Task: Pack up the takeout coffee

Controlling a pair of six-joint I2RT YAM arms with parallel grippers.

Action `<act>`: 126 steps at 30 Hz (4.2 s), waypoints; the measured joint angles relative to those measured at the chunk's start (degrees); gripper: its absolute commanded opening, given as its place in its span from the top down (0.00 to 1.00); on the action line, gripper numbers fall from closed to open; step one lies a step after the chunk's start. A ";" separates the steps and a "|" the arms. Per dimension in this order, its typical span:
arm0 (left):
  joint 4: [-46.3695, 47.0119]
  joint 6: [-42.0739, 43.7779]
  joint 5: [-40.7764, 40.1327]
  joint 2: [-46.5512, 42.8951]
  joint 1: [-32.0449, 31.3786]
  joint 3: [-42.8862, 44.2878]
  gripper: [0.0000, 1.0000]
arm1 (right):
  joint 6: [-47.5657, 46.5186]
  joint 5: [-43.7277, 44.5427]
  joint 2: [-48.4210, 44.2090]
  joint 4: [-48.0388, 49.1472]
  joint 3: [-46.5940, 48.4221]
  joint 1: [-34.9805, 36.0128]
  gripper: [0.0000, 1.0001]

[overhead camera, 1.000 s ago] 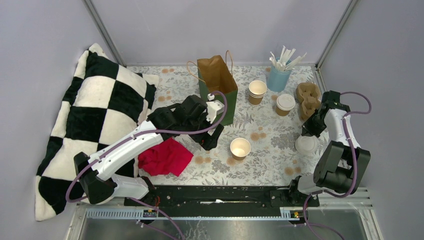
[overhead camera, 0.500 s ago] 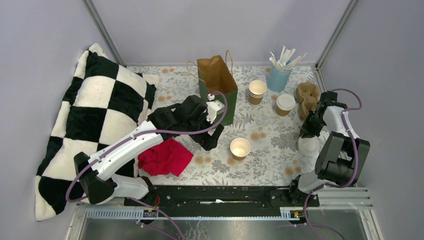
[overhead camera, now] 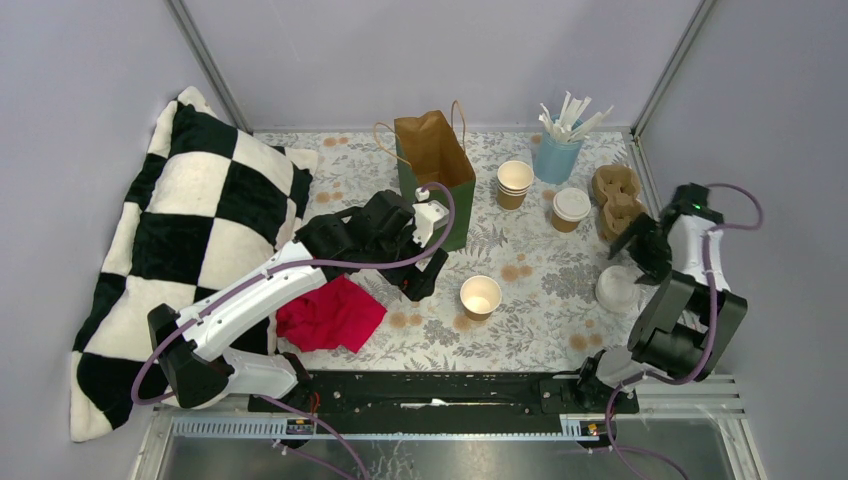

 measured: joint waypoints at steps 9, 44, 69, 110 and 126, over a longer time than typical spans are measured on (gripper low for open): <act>0.00 0.24 -0.33 0.00 0.00 0.00 0.02 | 4.57 -1.25 -0.81 3.08 -3.63 -16.17 0.01; 0.00 0.35 -0.59 0.02 -0.04 0.00 0.01 | 15.26 -21.79 -1.03 16.98 -19.10 -12.37 0.00; 0.02 0.37 -0.57 0.02 -1.05 0.00 0.01 | 2.54 13.42 3.56 -7.82 0.42 8.94 0.70; -0.02 0.39 -0.61 0.90 -1.22 0.76 0.01 | 2.05 18.80 9.14 -6.86 0.48 15.37 0.77; -0.24 0.46 -1.03 1.01 -1.29 1.11 0.01 | 1.90 18.78 9.77 -6.84 0.46 15.69 0.88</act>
